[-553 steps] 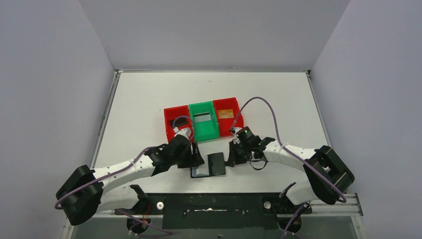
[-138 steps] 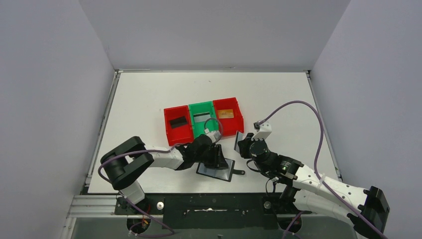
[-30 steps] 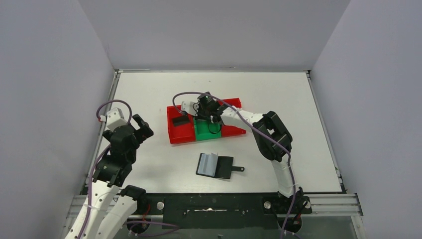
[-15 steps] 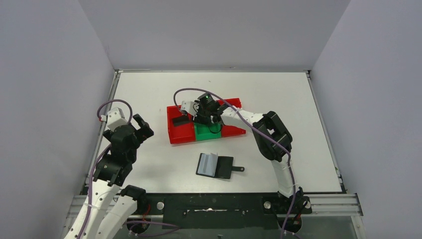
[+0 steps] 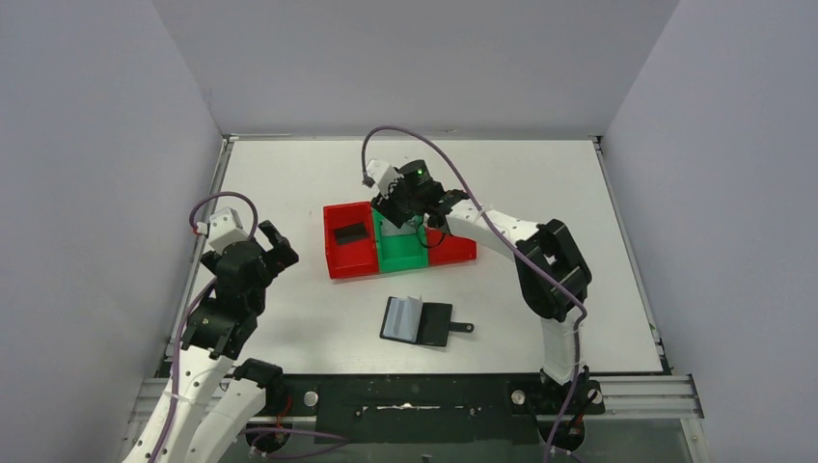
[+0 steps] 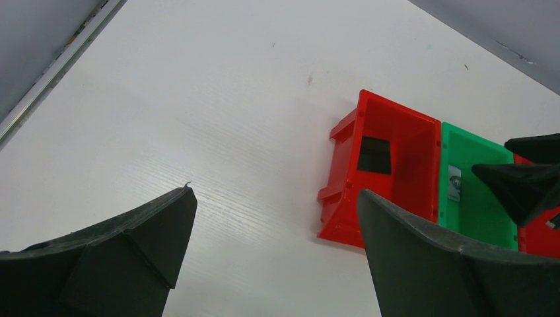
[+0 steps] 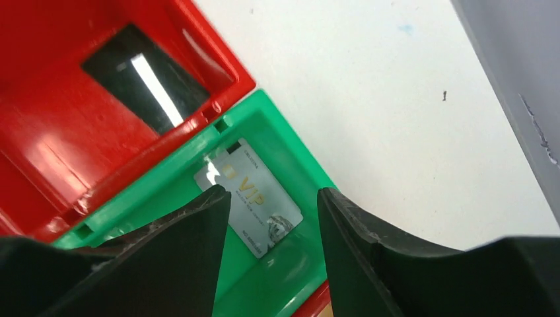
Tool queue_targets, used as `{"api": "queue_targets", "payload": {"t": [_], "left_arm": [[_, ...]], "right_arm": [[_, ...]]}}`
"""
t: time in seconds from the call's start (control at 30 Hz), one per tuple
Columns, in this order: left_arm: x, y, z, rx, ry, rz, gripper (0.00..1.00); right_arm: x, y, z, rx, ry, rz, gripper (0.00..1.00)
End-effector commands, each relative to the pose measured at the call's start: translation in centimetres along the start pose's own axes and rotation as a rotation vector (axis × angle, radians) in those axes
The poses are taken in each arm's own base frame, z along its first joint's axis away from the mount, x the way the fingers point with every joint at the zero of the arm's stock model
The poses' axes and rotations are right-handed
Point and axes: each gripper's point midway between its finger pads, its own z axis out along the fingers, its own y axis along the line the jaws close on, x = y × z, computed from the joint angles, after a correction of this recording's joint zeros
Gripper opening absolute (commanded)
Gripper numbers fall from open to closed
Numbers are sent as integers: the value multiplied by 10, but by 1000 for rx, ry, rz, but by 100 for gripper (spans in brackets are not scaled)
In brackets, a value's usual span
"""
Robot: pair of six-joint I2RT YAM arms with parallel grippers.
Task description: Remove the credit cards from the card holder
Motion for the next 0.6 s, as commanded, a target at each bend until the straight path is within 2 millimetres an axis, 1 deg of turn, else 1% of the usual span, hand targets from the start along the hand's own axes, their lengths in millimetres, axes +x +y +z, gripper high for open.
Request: {"api": "queue_targets", "payload": {"t": [0.0, 0.13, 0.2, 0.23, 0.3, 0.37, 0.4, 0.43, 0.5, 0.57], "left_arm": [[-7, -3, 0, 9, -25, -23, 95], [-6, -4, 1, 14, -21, -21, 95], [-6, -4, 1, 13, -18, -19, 95], [-6, -4, 1, 11, -19, -20, 95], [-6, -4, 1, 11, -19, -21, 95], [-6, -5, 1, 14, -19, -21, 95], [-5, -5, 2, 16, -17, -22, 95], [-5, -5, 2, 18, -15, -20, 95], [-4, -6, 2, 22, -13, -19, 95], [-3, -7, 3, 22, -9, -17, 95]], "right_arm": [[-77, -14, -36, 54, -256, 287, 51], [-90, -11, -51, 57, -319, 560, 51], [-90, -8, -60, 74, -305, 752, 50], [-88, -1, -63, 61, -282, 831, 49], [-81, 16, -66, 45, -223, 929, 48], [-73, 36, -72, 91, -178, 988, 48], [-68, 48, -75, 120, -155, 1012, 48], [-57, 62, -77, 155, -121, 1029, 48], [-43, 86, -82, 214, -65, 1053, 51], [-30, 112, -86, 221, -6, 1055, 51]]}}
